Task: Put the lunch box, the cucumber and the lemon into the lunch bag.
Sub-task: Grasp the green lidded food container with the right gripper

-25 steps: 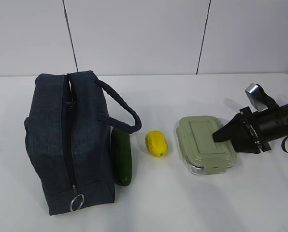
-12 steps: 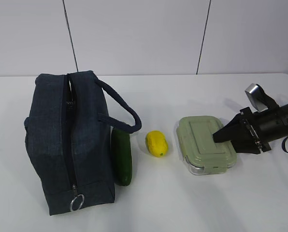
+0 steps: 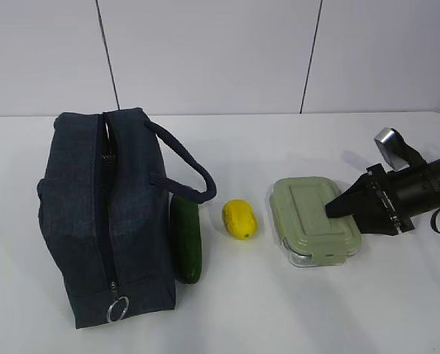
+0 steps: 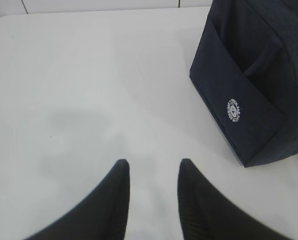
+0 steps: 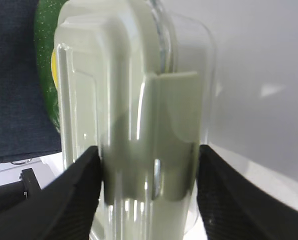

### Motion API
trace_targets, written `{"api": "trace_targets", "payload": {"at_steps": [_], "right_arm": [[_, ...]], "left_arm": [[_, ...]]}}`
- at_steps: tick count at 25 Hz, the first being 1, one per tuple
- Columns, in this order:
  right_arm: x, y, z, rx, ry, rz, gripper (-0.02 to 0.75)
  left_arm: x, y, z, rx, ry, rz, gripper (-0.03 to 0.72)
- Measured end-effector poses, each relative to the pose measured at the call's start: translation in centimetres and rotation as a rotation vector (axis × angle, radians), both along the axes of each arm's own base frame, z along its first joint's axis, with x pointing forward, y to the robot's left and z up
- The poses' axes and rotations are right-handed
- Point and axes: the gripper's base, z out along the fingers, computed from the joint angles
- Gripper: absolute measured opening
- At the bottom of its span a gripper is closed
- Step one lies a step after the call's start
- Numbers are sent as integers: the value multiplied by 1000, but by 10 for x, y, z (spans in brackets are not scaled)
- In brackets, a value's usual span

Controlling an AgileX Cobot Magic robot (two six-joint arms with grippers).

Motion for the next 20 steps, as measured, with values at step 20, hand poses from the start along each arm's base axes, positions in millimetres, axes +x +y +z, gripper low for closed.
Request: {"api": "trace_targets", "payload": {"at_steps": [20], "right_arm": [[0,0,0,0,2,2,428]], "left_arm": [[0,0,0,0,0,0,239]]}}
